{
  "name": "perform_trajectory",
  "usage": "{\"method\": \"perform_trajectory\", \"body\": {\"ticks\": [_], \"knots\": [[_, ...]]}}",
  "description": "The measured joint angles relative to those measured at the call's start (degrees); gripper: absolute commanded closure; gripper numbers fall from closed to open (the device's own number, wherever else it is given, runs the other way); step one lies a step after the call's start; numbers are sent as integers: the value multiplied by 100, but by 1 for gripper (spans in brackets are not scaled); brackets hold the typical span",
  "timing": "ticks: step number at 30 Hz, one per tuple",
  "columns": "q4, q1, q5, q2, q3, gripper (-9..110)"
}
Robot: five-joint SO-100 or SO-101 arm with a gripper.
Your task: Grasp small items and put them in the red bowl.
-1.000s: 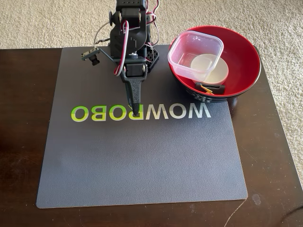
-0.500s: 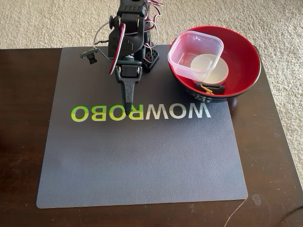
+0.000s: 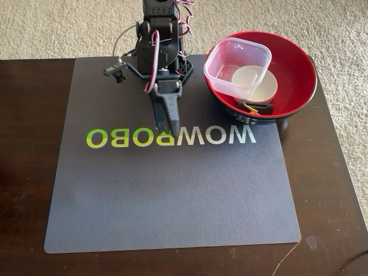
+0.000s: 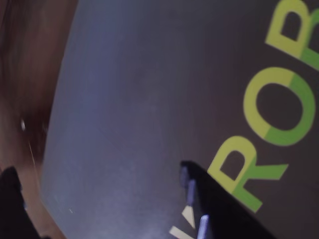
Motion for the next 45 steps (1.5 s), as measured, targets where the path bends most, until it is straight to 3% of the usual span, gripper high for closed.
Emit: {"method": "perform_trajectory", "body": {"ticks": [2,8,12,20,22,26,34,40,45], "knots": [[0,-431,703,-18,123,58],[1046,-1934,4228,-26,299,58],[1204,-2074,4790,62,308,58],[1187,-2101,4887,9,308,58],[773,-2101,4421,0,308,56],[-615,-1696,1969,35,316,54],[-896,-431,-1107,0,290,49],[-888,272,-2057,0,290,55],[-888,519,-2083,0,290,48]]}}
